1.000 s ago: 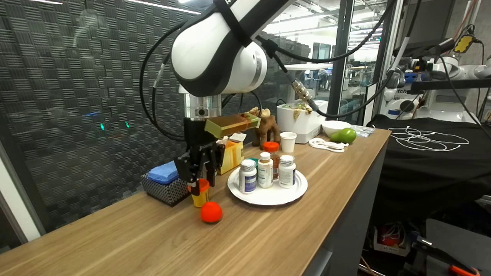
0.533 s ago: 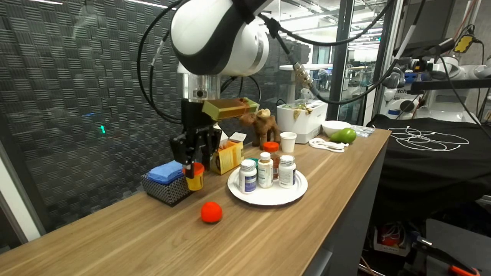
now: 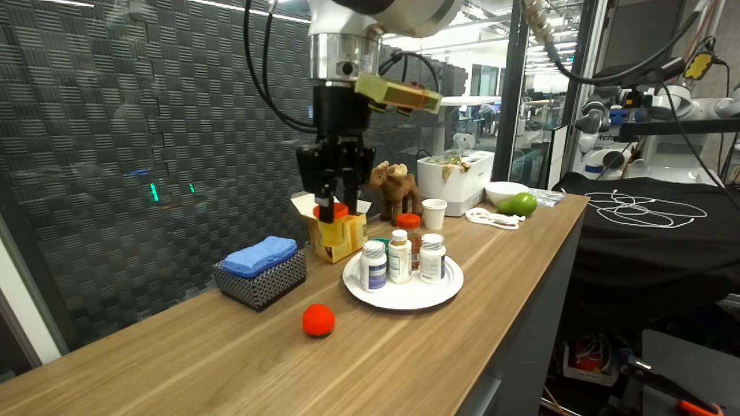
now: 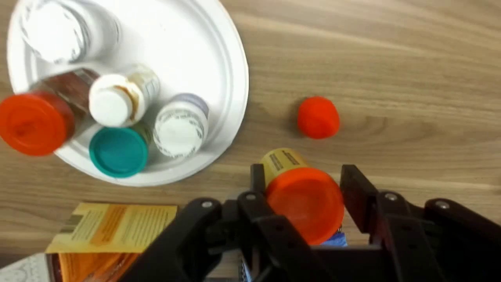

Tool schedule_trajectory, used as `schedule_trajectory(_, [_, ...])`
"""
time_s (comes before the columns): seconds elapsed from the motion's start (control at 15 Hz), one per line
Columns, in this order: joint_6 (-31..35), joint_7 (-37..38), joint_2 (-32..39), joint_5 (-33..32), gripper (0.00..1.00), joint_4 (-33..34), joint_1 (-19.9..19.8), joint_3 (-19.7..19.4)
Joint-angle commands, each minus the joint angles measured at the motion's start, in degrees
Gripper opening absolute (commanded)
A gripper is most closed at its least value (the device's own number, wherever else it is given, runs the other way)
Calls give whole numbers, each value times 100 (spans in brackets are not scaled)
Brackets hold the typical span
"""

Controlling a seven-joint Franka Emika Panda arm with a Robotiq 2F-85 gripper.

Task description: Pick up all the objects surrounding the white plate and arrange them on the plate

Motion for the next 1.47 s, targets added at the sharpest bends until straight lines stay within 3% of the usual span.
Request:
schedule_trajectory(0.0, [-361,-85,-1063,236,27,-994,-86,5])
schedule_trajectory(0.33, [66,-89,-1545,158,27,-1825,-225,-178])
schedule_trajectory(0.6, [653,-226,-1392,286,27,-2202,-379,-364])
schedule_trajectory(1.4, [1253,-797,-594,806,27,-2263,-576,-470])
